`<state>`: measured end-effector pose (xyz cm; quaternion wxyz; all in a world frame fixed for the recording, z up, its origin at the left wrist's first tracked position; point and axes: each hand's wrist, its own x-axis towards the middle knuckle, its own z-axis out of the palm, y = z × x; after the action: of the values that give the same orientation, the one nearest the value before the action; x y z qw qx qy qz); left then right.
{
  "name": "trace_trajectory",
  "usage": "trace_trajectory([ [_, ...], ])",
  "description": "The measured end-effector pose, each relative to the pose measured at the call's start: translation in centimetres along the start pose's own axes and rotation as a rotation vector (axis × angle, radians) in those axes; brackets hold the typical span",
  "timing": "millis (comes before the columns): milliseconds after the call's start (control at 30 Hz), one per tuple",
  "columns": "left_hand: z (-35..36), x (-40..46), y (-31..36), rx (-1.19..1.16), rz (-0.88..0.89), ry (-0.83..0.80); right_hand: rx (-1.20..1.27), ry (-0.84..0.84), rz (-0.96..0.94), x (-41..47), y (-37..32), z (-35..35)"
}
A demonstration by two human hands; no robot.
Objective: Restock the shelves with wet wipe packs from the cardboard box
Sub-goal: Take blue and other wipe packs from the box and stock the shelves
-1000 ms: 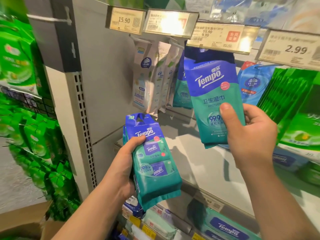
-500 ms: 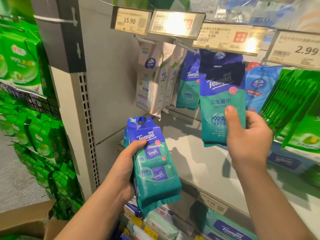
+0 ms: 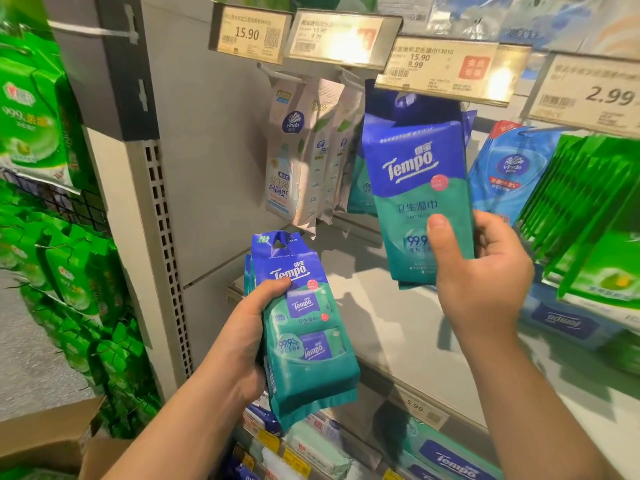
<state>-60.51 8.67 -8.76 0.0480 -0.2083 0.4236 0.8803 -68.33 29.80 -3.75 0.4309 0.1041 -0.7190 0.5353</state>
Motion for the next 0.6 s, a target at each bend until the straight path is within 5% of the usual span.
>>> trace_trajectory([
  [600,1.6,-1.3,-1.9,-0.049,0.031,0.066,0.008,-0.046,0.192,1.2,1.3,-0.3],
])
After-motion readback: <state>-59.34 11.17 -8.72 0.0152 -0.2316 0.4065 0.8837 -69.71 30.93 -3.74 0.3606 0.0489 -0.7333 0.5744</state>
